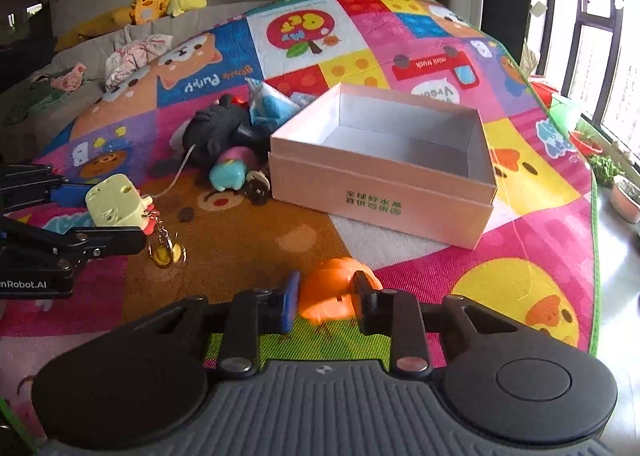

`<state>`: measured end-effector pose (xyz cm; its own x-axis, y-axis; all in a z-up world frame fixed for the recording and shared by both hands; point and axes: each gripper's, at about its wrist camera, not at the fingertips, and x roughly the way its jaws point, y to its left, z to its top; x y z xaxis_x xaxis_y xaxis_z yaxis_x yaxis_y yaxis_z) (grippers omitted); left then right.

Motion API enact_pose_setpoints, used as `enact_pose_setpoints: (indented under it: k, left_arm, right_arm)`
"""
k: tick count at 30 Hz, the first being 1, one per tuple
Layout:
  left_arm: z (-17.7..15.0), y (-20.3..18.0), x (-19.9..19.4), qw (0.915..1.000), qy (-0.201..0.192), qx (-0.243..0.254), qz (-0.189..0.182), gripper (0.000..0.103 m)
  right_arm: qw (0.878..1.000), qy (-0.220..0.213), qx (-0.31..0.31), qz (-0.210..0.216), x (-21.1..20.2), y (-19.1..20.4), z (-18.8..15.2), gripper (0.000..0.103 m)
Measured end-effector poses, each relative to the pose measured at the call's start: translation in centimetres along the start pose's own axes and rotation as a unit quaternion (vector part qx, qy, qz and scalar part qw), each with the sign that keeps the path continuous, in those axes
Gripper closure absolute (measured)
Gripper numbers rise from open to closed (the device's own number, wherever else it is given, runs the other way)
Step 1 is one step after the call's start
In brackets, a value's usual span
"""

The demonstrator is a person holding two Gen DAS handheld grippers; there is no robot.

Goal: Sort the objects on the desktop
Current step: 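Carry the keychain into the pink box with the left tool while the right tool grasps the orange pumpkin, then lower the orange pumpkin into the pink box and open the right tool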

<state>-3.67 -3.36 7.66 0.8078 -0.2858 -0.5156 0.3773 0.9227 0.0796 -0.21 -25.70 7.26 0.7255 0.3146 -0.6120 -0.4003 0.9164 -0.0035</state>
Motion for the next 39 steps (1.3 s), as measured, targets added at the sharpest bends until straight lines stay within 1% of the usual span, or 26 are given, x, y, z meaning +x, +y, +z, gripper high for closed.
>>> enact_pose_setpoints:
  k: [1, 3, 5, 7, 9, 11, 12, 13, 14, 15, 16, 17, 18, 19, 21, 23, 25, 27, 28, 29, 30, 31, 33, 35, 37, 39]
  left_arm:
    - [0.9, -0.2, -0.3, 0.9999, -0.015, 0.006, -0.003, 0.042]
    - [3.0, -0.5, -0.2, 0.9989, -0.044, 0.016, -0.001, 0.042]
    - [5.1, -0.8, 0.5, 0.9972, -0.071, 0.025, 0.001, 0.042]
    - [7.3, -0.7, 2.0, 0.9959, -0.088, 0.020, -0.004, 0.042]
    - [9.3, -0.3, 3.9, 0.9952, -0.097, 0.001, -0.013, 0.042]
    - [11.3, 0.0, 6.0, 0.9929, -0.115, -0.018, -0.024, 0.042]
    - [12.3, 0.1, 7.1, 0.9916, -0.124, -0.020, -0.031, 0.040]
    - [13.4, 0.2, 8.2, 0.9912, -0.127, -0.018, -0.032, 0.031]
    - [14.2, 0.3, 9.2, 0.9917, -0.124, -0.018, -0.026, 0.022]
    - [14.7, 0.5, 9.8, 0.9925, -0.118, -0.021, -0.020, 0.020]
    - [15.0, 0.8, 10.3, 0.9937, -0.107, -0.029, -0.016, 0.020]
    - [14.9, 1.1, 10.4, 0.9947, -0.095, -0.036, -0.016, 0.015]
    - [14.5, 1.4, 10.3, 0.9953, -0.086, -0.042, -0.015, 0.011]
    - [13.8, 1.7, 10.1, 0.9958, -0.078, -0.046, -0.009, 0.006]
    - [12.1, 1.9, 9.7, 0.9973, -0.056, -0.048, 0.001, 0.006]
    - [9.7, 2.0, 8.9, 0.9985, -0.027, -0.047, -0.011, 0.006]
    - [7.5, 1.5, 8.3, 0.9987, -0.002, -0.042, -0.029, 0.004]
    - [5.5, 0.9, 7.7, 0.9987, 0.013, -0.033, -0.037, 0.003]
    - [4.6, 0.6, 7.4, 0.9989, 0.016, -0.027, -0.036, 0.003]
    - [3.7, 0.3, 7.0, 0.9992, 0.016, -0.019, -0.031, 0.003]
    - [2.9, 0.0, 6.5, 0.9995, 0.016, -0.014, -0.025, 0.003]
    - [2.1, -0.1, 6.3, 0.9995, 0.019, -0.015, -0.022, 0.003]
    - [0.9, -0.1, 5.9, 0.9987, 0.031, -0.026, -0.030, 0.002]
    - [0.0, 0.1, 5.9, 0.9972, 0.046, -0.041, -0.043, 0.002]
    - [-0.5, 0.2, 6.1, 0.9962, 0.055, -0.050, -0.045, 0.002]
    - [-0.7, 0.4, 6.2, 0.9960, 0.059, -0.055, -0.038, 0.002]
  right_arm:
    - [1.000, -0.016, -0.001, -0.004, -1.0, -0.2, 0.6, 0.086]
    - [0.998, -0.055, -0.008, -0.020, -2.8, -0.7, 2.1, 0.086]
    - [0.996, -0.080, -0.016, -0.032, -3.6, -1.2, 3.4, 0.086]
    - [0.995, -0.091, -0.022, -0.039, -3.4, -1.6, 4.6, 0.086]
    - [0.993, -0.097, -0.026, -0.053, -2.8, -2.1, 5.7, 0.086]
    - [0.993, -0.098, -0.029, -0.064, -2.2, -2.6, 5.9, 0.086]
    - [0.993, -0.095, -0.030, -0.067, -1.9, -2.8, 5.8, 0.084]
    - [0.993, -0.089, -0.029, -0.069, -1.7, -3.0, 5.5, 0.077]
    - [0.994, -0.081, -0.026, -0.072, -1.4, -3.2, 5.1, 0.061]
    - [0.994, -0.074, -0.020, -0.077, -1.3, -3.5, 4.5, 0.048]
    - [0.994, -0.071, -0.017, -0.081, -1.3, -3.8, 3.8, 0.022]
    - [0.994, -0.067, -0.015, -0.083, -1.4, -4.1, 2.9, 0.007]
    - [0.995, -0.059, -0.012, -0.081, -1.4, -4.4, 2.1, 0.004]
    - [0.996, -0.044, -0.007, -0.076, -1.4, -4.7, 1.3, 0.003]
    - [0.998, -0.008, 0.010, -0.062, -0.8, -5.2, -0.3, 0.003]
    - [0.998, 0.023, 0.017, -0.047, 0.0, -5.3, -1.9, 0.003]
    - [0.998, 0.047, 0.012, -0.048, 0.9, -5.0, -3.2, 0.004]
    - [0.997, 0.069, 0.016, -0.039, 1.6, -5.0, -4.0, 0.008]
    - [0.996, 0.079, 0.018, -0.031, 1.8, -4.9, -4.3, 0.018]
    - [0.996, 0.087, 0.017, -0.025, 1.9, -4.9, -4.3, 0.032]
    - [0.995, 0.098, 0.011, -0.021, 1.9, -4.6, -4.5, 0.041]
    - [0.995, 0.102, 0.006, -0.022, 1.9, -4.4, -4.4, 0.046]
    - [0.994, 0.102, -0.010, -0.029, 1.8, -3.9, -4.1, 0.046]
    - [0.995, 0.090, -0.020, -0.035, 1.5, -3.6, -2.9, 0.046]
    - [0.997, 0.055, -0.032, -0.046, 1.0, -3.6, -0.6, 0.046]
    - [0.996, 0.007, -0.045, -0.071, 0.9, -3.5, 2.5, 0.046]
